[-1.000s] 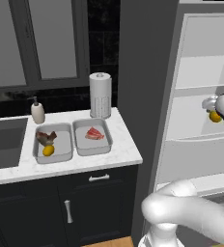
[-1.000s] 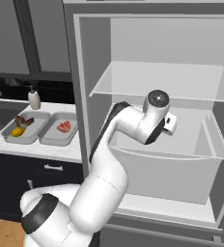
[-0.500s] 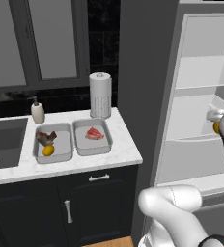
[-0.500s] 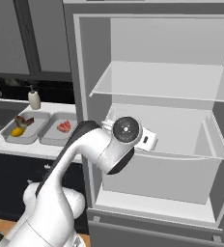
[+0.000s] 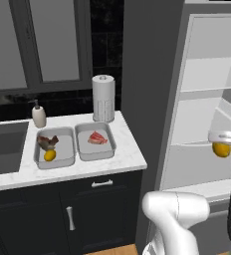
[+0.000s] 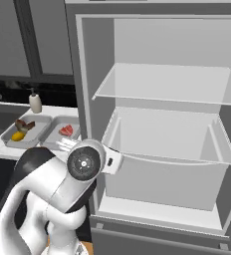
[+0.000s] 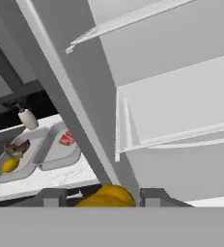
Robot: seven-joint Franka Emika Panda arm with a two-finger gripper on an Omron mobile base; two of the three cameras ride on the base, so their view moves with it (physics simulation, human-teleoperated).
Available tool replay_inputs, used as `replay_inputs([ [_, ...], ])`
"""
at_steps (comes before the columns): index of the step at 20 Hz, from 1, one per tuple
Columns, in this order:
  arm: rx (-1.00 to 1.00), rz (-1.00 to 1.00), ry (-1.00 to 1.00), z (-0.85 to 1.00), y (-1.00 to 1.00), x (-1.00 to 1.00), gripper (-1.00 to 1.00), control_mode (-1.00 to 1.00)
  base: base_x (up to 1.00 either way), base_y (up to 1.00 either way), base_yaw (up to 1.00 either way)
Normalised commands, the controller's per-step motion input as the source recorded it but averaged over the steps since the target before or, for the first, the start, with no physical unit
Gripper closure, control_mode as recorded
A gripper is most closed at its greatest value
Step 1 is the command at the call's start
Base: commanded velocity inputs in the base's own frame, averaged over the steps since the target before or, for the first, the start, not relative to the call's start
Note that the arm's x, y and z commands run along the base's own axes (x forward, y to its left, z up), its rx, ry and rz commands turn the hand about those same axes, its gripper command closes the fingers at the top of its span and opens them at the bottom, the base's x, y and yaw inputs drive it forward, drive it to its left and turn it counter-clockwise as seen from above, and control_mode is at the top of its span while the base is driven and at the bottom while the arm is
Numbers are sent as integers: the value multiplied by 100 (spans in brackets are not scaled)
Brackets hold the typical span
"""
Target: Place one lemon and one steak in each tupperware on the nearby counter, to pack two identical lunches.
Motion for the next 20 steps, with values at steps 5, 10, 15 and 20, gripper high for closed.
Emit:
replay_inputs([
  [5,11,25,0,55,86,-74,100,-100,0,0,0],
  [10,5,20,0,50,100,-19,100,-100,0,0,0],
  [15,0,-17,-31,4,100,6,100,-100,0,0,0],
  [20,-2,-30,-34,0,93,69,100,-100,0,0,0],
])
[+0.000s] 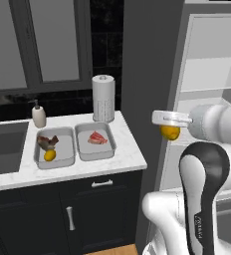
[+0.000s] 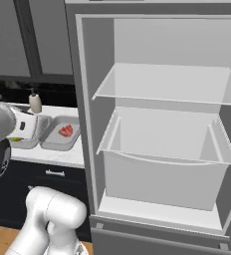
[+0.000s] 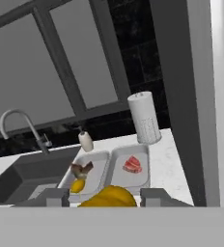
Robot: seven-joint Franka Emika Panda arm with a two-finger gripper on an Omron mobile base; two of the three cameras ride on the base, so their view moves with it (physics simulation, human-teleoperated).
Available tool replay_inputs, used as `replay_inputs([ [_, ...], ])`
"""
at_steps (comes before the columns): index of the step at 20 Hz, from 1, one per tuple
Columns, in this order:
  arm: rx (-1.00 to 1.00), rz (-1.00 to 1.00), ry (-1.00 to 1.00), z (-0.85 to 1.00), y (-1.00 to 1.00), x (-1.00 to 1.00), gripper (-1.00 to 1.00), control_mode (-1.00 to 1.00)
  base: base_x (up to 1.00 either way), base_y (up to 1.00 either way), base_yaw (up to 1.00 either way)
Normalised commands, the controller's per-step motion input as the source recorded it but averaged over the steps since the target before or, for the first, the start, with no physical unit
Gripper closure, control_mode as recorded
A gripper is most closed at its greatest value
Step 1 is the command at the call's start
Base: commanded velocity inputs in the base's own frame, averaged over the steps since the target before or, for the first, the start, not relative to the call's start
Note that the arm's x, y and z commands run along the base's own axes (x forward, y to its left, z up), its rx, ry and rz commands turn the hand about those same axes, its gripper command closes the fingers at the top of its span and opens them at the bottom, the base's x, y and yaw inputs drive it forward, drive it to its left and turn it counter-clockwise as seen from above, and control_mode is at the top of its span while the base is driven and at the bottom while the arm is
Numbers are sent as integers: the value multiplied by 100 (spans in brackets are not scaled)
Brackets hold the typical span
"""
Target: Place one lemon and one steak in each tupperware on the nearby counter, to pack two identical lunches.
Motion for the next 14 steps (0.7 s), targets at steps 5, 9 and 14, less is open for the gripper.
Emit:
replay_inputs([
  [5,-15,-9,-4,-29,58,100,100,-100,0,0,0],
  [9,-1,-5,5,-47,5,100,100,-100,0,0,0],
  [14,8,0,25,-17,-1,96,100,-100,0,0,0],
])
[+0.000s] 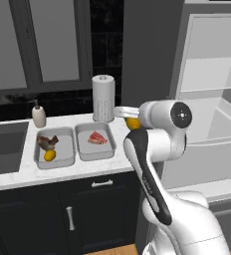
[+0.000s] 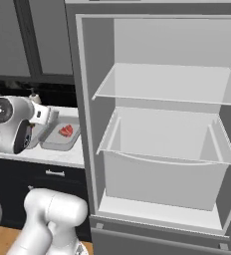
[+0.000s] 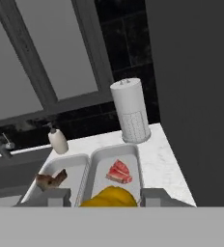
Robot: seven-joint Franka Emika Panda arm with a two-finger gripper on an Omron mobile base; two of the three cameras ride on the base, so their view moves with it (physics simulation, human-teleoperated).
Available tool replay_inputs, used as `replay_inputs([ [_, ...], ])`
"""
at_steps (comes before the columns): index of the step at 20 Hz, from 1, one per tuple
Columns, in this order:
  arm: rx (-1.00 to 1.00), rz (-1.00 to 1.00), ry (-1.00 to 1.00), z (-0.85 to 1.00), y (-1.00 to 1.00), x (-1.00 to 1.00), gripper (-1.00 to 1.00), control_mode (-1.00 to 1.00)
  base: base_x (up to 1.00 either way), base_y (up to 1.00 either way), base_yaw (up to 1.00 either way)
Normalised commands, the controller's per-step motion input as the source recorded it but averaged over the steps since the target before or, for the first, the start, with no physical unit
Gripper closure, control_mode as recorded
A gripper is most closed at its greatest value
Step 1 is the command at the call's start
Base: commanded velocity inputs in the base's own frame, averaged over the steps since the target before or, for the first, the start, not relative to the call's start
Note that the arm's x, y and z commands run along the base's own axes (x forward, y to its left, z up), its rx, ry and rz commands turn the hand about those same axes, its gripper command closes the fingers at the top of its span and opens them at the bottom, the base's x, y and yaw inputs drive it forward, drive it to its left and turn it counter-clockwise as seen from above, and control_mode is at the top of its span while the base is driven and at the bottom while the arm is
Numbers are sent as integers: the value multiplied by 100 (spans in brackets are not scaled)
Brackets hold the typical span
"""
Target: Place one lemon and one steak in each tupperware on the nearby counter, to pack two identical lunches.
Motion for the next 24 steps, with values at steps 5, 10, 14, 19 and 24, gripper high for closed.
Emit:
replay_inputs([
  [5,1,0,32,-29,16,98,100,-100,0,0,0],
  [10,-9,0,27,-67,55,66,100,-100,0,0,0],
  [14,-11,-2,14,-44,42,31,100,-100,0,0,0],
  [19,3,-1,0,-12,-4,14,100,-100,0,0,0],
  [24,16,-1,4,-46,-19,41,100,-100,0,0,0],
])
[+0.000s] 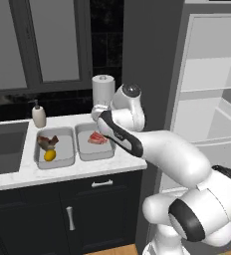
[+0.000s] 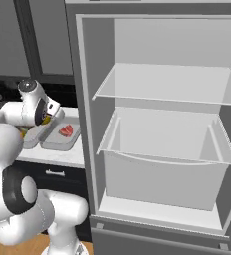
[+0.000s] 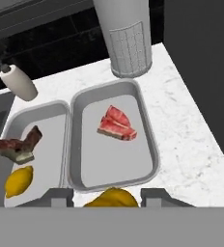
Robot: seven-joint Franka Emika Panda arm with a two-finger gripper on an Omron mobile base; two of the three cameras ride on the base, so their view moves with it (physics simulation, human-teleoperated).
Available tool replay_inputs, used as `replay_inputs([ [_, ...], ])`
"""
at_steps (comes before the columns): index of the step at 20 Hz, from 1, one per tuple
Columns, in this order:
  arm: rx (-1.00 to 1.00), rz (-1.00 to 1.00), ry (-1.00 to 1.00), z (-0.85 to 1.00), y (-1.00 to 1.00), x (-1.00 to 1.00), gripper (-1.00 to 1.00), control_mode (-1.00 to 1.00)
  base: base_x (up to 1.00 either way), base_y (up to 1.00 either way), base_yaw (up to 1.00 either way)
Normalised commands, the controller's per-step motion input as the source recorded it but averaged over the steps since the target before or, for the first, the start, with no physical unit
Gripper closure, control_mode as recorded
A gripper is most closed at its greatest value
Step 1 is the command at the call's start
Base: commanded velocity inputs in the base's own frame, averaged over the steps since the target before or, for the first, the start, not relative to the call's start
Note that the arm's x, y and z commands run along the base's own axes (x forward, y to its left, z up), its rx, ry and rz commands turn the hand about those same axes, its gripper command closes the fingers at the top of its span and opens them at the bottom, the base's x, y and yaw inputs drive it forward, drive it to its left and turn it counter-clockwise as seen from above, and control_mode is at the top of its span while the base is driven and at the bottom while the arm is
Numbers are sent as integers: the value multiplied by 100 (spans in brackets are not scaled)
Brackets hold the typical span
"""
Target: Place one lemon and one steak in each tupperware on the nearby counter, to pack two identical lunches.
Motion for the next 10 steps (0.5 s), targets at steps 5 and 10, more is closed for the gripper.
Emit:
replay_inputs([
  [5,24,-2,7,-43,-17,50,100,-100,0,0,0],
  [10,-10,-10,8,-37,54,36,100,-100,0,0,0],
])
